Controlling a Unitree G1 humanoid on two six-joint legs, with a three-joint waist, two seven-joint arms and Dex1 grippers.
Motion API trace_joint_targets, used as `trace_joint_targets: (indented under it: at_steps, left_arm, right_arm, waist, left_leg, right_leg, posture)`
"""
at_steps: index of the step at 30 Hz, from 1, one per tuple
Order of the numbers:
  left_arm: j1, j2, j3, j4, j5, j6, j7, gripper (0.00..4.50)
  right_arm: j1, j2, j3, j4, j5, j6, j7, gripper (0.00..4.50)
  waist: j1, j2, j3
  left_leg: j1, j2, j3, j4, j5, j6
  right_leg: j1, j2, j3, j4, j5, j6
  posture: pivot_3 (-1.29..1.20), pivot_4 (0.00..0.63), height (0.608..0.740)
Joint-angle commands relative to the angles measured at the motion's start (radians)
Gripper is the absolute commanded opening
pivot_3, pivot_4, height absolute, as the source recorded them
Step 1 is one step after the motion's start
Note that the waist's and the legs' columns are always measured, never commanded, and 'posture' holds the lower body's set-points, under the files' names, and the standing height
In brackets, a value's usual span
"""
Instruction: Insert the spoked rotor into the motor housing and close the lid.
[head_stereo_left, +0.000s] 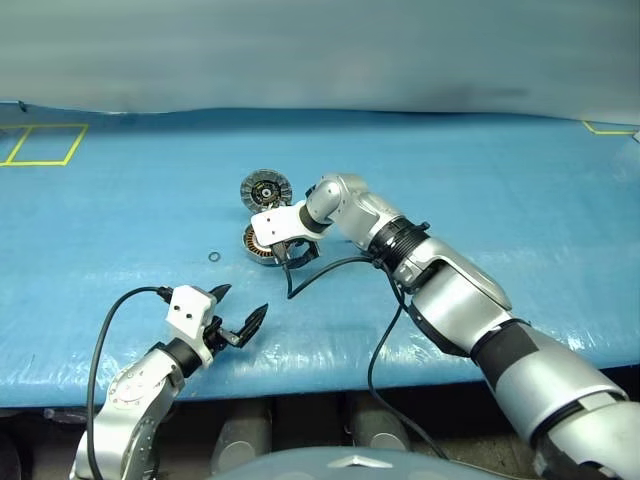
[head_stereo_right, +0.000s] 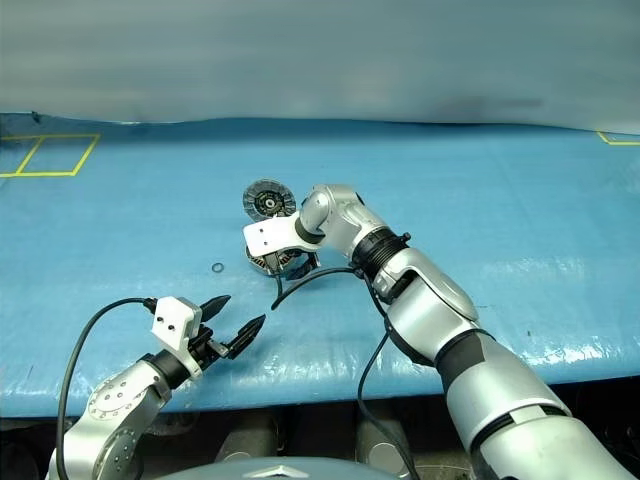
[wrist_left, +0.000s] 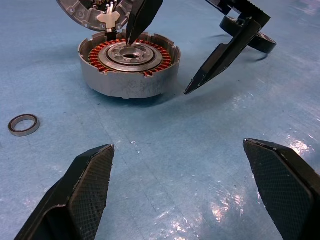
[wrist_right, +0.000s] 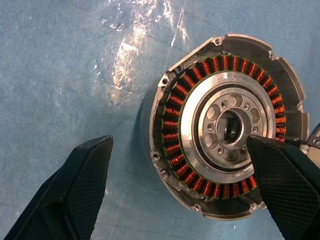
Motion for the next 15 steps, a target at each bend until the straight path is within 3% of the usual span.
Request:
trace_joint_targets:
  at_steps: [1, 6, 7, 15]
  left_arm:
    - [0.002, -0.006, 0.0, -0.043, 0.003, -0.025, 0.006, 4.5]
    - [-0.003, -0.009, -0.01, -0.036, 0.008, -0.034, 0.013, 4.5]
    - [-0.004, -0.01, -0.01, -0.035, 0.008, -0.035, 0.014, 4.5]
    - [-0.003, -0.014, -0.006, -0.036, 0.013, -0.037, 0.019, 4.5]
  right_arm:
    - [0.0, 0.012, -0.024, 0.0, -0.009, -0.016, 0.01, 4.47]
    - [0.01, 0.025, -0.029, 0.013, -0.016, -0.016, 0.015, 4.47]
    - [0.011, 0.026, -0.029, 0.015, -0.018, -0.017, 0.015, 4.3]
    - [0.02, 0.036, -0.036, 0.024, -0.032, -0.023, 0.016, 1.99]
  waist:
    - [-0.001, 0.0, 0.0]
    - [-0.002, 0.0, 0.0]
    - [-0.002, 0.0, 0.0]
    - [-0.002, 0.0, 0.0]
  left_leg:
    - [0.0, 0.0, 0.0, 0.0, 0.0, 0.0]
    - [0.001, 0.0, 0.0, 0.0, 0.0, 0.0]
    - [0.001, 0.0, 0.0, 0.0, 0.0, 0.0]
    - [0.002, 0.0, 0.0, 0.0, 0.0, 0.0]
  right_leg:
    - [0.0, 0.0, 0.0, 0.0, 0.0, 0.0]
    - [0.0, 0.0, 0.0, 0.001, 0.0, 0.0]
    - [0.0, 0.0, 0.0, 0.001, 0.0, 0.0]
    - [0.002, 0.0, 0.0, 0.0, 0.0, 0.0]
  posture:
    - [0.0, 0.15, 0.74]
    - [0.0, 0.15, 0.74]
    - [0.0, 0.15, 0.74]
    - [0.0, 0.15, 0.74]
